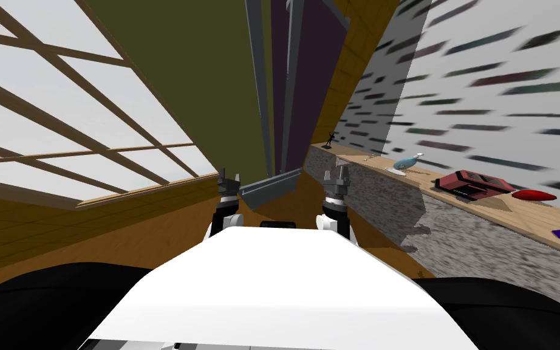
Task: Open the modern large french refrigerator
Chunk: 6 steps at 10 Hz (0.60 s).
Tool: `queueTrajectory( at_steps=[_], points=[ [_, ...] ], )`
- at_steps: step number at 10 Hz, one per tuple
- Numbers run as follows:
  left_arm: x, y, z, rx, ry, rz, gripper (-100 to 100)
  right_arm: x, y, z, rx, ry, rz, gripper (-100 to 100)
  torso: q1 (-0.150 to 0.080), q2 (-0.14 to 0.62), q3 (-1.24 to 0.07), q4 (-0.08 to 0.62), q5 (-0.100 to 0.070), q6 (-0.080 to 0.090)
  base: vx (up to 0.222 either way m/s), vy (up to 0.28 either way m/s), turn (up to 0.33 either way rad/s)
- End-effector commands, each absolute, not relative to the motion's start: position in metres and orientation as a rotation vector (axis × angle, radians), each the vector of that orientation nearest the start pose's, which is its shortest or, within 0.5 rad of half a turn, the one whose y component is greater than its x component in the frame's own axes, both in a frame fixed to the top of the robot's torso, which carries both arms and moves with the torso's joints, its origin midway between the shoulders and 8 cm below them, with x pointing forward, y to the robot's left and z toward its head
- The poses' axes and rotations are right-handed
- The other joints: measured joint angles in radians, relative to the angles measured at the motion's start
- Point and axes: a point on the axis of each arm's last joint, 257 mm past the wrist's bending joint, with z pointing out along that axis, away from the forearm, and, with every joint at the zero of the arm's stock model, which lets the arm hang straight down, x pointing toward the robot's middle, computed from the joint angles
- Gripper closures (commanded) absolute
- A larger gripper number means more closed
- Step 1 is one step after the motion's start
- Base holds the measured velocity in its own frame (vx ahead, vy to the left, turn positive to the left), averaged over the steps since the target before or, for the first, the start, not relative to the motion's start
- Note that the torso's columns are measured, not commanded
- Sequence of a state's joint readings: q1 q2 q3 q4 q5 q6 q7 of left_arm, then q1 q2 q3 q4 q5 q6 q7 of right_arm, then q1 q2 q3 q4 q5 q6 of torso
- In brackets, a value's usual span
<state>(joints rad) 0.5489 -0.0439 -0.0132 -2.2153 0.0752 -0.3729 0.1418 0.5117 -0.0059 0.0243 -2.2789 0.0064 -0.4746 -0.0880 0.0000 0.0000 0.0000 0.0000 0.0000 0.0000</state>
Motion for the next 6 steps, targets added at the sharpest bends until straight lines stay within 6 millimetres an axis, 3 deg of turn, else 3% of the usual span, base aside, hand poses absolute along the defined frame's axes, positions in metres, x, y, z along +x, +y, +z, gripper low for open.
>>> queueTrajectory(
  at_steps=[1,6],
  points=[
    [0.3666,0.2979,-0.0485,-0.993,0.628,-1.410,0,0.3488,-0.2722,0.0150,0.718,0.621,1.392,0,0.000,0.040,-0.082,0.041,0.000,0.000,0.000,0.000,0.000],
    [0.3665,0.2979,-0.0484,-0.993,0.628,-1.410,0,0.3488,-0.2722,0.0151,0.718,0.621,1.392,0,0.000,0.396,-0.792,0.396,0.000,0.000,0.000,0.000,0.000]
  ],
)
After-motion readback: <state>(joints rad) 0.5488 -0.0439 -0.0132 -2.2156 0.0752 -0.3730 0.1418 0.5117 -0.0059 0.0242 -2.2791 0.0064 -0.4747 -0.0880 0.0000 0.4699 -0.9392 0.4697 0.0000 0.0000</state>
